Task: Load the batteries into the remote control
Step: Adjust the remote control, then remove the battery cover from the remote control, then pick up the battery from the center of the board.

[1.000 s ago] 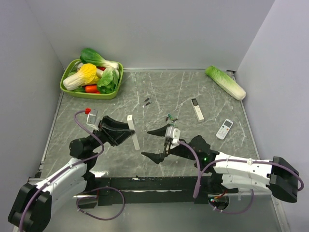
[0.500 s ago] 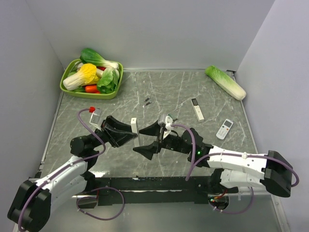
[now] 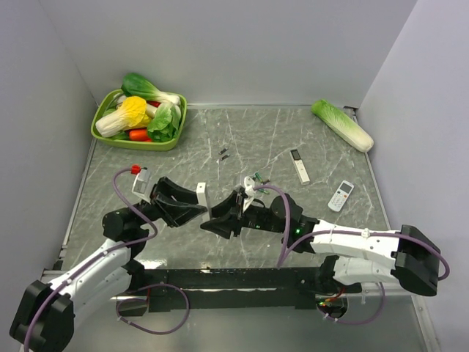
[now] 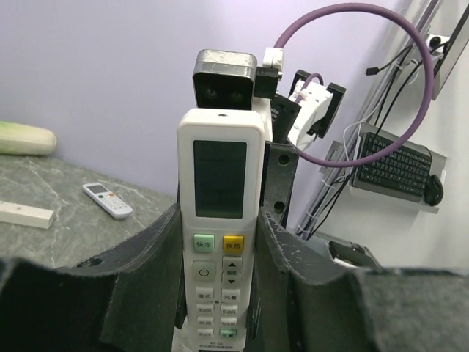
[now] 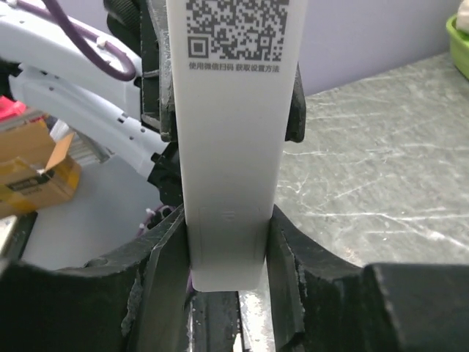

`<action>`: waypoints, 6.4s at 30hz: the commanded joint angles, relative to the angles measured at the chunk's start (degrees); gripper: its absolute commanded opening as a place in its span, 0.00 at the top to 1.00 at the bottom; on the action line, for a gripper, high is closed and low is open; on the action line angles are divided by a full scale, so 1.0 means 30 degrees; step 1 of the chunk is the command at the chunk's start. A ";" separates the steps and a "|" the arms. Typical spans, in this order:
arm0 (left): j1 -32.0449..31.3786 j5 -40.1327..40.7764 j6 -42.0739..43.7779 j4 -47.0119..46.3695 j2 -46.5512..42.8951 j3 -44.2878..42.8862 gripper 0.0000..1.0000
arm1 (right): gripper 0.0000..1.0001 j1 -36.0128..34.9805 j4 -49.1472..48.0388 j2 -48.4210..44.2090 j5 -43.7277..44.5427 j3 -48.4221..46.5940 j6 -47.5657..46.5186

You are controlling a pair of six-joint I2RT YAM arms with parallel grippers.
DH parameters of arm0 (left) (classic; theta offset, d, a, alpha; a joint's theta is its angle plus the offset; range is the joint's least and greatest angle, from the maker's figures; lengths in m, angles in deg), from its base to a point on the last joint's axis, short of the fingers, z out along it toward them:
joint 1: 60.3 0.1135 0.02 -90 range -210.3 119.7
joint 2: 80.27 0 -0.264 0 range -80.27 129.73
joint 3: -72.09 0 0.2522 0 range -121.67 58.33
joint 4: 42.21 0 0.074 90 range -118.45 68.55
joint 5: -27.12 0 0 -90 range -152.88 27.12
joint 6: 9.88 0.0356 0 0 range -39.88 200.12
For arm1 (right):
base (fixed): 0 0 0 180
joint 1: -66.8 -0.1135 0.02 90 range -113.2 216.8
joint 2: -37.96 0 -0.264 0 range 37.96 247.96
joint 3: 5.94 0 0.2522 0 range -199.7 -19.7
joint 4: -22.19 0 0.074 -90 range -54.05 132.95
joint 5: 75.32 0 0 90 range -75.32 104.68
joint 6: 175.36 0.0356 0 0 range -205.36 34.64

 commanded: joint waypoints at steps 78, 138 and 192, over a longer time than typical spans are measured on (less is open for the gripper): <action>-0.3698 1.9046 -0.1307 0.9001 -0.2537 0.2328 0.99 | 0.00 0.3217 0.5240 -0.0859 0.7422 0.0750 1.2035; -0.3991 1.9075 -0.0223 0.6713 -0.3269 0.2945 0.98 | 0.77 0.2573 0.2777 0.3392 0.7039 -0.0891 1.4263; -0.2117 2.0277 -0.3303 0.9434 0.0951 0.3679 0.99 | 0.12 0.5119 0.9763 0.2368 0.6539 -0.1476 0.9879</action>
